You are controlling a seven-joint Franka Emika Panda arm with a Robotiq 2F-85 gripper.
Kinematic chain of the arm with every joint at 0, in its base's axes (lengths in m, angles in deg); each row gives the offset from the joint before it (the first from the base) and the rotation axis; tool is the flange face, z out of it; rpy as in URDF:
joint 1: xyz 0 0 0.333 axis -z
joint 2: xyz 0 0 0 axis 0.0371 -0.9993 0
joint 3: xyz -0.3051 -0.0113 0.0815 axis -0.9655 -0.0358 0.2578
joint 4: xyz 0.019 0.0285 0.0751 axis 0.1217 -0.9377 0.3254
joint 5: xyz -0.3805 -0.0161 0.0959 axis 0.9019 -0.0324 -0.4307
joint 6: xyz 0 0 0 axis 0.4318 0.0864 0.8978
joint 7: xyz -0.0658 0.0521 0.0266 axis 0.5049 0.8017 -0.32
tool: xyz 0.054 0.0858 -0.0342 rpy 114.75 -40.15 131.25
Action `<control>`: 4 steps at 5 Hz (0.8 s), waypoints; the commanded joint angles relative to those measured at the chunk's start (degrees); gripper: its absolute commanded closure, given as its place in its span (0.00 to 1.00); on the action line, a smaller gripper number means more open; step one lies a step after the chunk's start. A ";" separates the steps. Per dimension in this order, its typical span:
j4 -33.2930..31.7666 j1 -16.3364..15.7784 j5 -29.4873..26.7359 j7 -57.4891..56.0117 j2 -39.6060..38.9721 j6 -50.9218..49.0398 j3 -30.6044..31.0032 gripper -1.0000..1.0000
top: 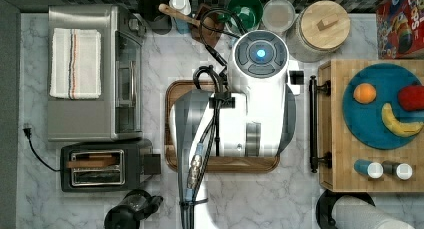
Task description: Open the drawer.
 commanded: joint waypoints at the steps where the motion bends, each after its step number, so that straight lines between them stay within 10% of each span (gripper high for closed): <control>1: 0.00 0.10 0.03 -0.08 -0.02 0.05 0.08 0.00; 4: -4.59 2.06 2.64 -15.91 1.58 3.26 -0.60 0.00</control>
